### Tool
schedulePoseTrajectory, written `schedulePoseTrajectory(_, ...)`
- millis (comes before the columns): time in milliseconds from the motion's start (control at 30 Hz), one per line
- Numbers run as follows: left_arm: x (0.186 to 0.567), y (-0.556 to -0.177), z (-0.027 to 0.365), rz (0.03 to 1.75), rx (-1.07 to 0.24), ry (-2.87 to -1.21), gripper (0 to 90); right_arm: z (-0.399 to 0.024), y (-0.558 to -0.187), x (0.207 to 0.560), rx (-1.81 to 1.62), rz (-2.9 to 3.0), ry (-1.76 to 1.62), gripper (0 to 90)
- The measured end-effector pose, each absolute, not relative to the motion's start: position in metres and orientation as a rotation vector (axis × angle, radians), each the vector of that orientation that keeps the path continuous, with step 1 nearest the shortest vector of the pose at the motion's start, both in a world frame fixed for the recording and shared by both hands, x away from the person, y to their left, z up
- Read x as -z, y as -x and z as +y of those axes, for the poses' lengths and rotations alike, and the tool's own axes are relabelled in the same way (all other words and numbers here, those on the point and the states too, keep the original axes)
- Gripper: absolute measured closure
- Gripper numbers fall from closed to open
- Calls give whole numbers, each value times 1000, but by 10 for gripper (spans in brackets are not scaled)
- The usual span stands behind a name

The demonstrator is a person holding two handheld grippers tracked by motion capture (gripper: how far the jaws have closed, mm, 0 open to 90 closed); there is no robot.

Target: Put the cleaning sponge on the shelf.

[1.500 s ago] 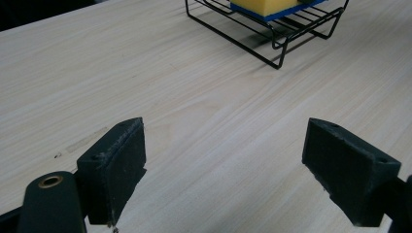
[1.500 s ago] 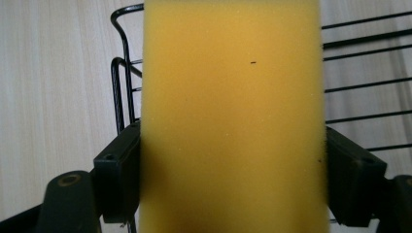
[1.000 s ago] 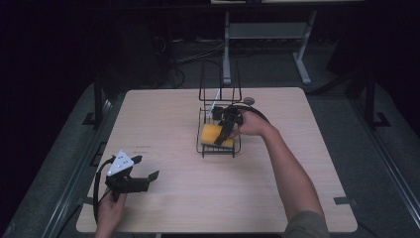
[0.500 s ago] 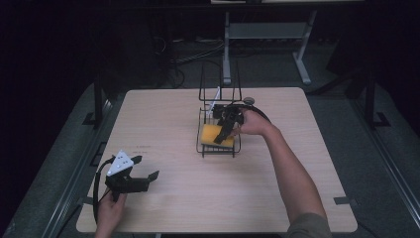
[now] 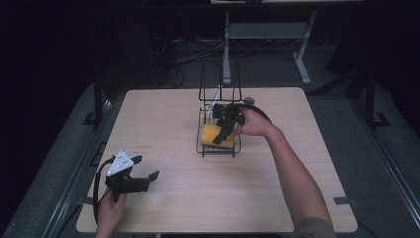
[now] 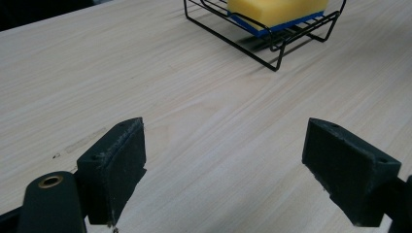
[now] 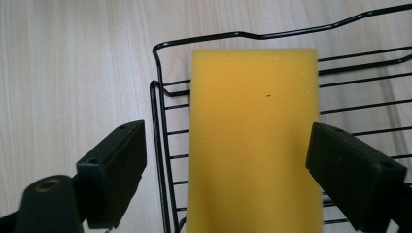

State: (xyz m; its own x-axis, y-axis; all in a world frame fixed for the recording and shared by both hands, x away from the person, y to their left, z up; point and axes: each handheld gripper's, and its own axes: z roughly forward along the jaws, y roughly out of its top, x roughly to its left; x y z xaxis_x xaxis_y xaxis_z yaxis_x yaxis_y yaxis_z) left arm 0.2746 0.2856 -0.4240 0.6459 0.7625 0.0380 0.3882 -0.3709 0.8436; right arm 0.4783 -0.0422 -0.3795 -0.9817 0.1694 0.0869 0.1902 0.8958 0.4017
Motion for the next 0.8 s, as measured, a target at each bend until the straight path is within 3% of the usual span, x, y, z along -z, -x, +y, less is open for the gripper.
schedulePoseTrajectory(800,424,-275,282,891,-540,-1995,153,-59,-454,377,763,-2974,294,140)
